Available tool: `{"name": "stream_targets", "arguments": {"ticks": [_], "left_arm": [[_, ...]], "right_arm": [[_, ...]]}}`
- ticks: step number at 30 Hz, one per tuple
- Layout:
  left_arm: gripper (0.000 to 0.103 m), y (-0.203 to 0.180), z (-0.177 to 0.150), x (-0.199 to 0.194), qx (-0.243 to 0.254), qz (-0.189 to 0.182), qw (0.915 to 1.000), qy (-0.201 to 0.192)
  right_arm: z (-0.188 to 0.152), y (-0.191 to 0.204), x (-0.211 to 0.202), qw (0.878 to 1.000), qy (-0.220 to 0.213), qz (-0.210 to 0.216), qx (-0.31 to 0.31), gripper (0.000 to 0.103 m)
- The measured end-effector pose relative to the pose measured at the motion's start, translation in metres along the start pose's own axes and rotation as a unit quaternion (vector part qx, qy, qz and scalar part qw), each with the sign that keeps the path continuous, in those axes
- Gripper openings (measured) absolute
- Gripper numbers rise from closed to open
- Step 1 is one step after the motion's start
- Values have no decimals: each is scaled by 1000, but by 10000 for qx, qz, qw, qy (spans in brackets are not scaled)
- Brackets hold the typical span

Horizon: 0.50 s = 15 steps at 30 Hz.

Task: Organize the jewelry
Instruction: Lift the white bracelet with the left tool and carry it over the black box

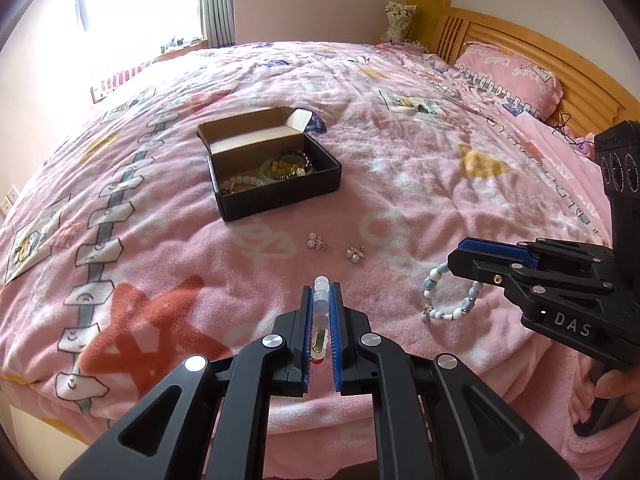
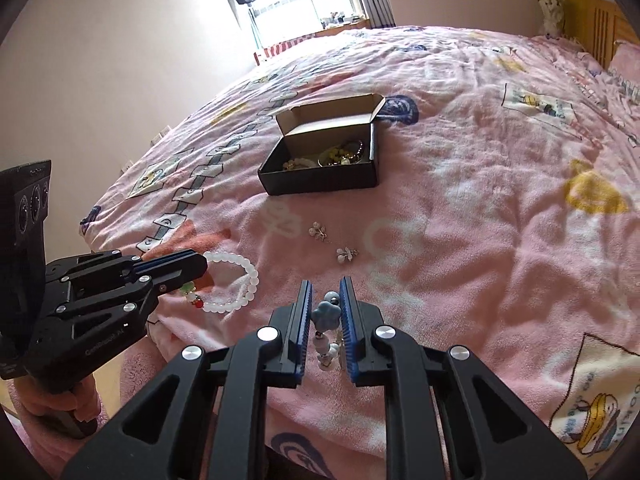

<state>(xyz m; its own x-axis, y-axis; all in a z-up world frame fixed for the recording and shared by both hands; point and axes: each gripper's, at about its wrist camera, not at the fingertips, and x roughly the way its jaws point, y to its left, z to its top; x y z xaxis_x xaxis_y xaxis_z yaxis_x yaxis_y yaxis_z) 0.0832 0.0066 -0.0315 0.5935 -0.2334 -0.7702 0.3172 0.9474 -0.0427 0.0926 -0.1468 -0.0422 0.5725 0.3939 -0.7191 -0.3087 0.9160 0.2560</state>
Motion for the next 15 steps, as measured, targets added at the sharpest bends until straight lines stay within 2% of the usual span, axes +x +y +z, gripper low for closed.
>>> {"name": "stream_targets", "arguments": {"ticks": [15], "left_arm": [[9, -2, 22, -19, 45, 17, 9993, -373]], "right_arm": [[26, 15, -24, 9991, -397, 13, -176, 15]]}}
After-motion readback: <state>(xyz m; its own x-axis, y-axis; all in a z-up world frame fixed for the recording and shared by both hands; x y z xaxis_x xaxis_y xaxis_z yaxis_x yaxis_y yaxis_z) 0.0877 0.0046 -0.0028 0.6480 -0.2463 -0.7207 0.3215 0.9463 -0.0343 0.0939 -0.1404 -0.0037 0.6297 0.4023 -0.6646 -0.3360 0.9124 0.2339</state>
